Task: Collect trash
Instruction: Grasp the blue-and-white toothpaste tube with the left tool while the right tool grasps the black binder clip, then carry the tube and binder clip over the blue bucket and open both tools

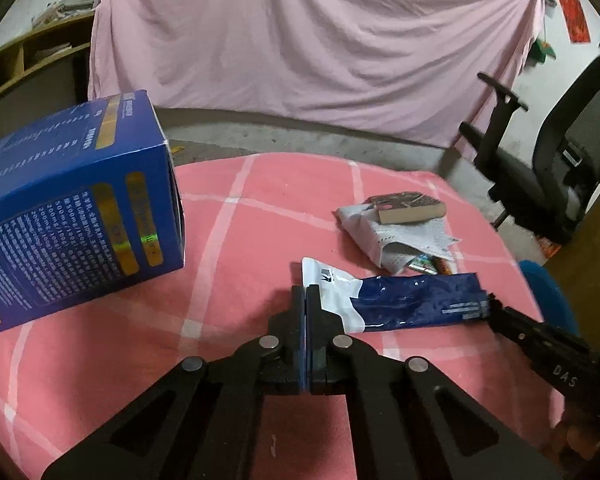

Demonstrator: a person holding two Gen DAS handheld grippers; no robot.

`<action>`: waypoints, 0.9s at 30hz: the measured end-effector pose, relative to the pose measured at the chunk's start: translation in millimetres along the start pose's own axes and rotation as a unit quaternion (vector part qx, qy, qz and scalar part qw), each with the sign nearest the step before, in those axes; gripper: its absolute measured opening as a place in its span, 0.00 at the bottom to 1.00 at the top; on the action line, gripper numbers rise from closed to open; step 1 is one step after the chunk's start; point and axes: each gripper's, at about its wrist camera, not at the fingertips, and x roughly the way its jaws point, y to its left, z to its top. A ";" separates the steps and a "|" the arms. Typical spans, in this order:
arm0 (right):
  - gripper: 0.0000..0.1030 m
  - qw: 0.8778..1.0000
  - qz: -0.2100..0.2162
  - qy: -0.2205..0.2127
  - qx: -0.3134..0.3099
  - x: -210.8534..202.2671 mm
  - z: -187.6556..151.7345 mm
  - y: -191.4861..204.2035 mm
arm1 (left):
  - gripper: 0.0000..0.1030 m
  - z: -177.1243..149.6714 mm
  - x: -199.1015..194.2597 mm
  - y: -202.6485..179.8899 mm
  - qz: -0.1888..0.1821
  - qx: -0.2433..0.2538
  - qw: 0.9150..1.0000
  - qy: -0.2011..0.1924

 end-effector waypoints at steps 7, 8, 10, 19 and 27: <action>0.14 1.000 0.012 -0.017 0.000 -6.4 -1.4 0.5 | 0.00 -2.0 -17.5 2.7 -0.034 -0.003 0.999 -0.023; 0.14 1.000 0.012 -0.019 -0.001 -7.6 -1.7 1.7 | 0.00 -1.8 -18.6 0.3 -0.036 -0.002 0.999 -0.025; 0.14 1.000 0.009 -0.026 -0.004 -10.2 -2.0 2.6 | 0.00 -1.8 -23.9 -0.5 -0.043 0.000 0.998 -0.037; 0.14 0.997 0.003 -0.074 -0.009 -29.1 -4.4 2.0 | 0.00 -15.7 -65.1 -14.9 -0.059 0.029 0.989 -0.130; 0.14 0.991 0.010 -0.134 -0.026 -57.3 -11.8 4.2 | 0.00 -43.7 -109.5 -28.7 -0.059 0.067 0.971 -0.220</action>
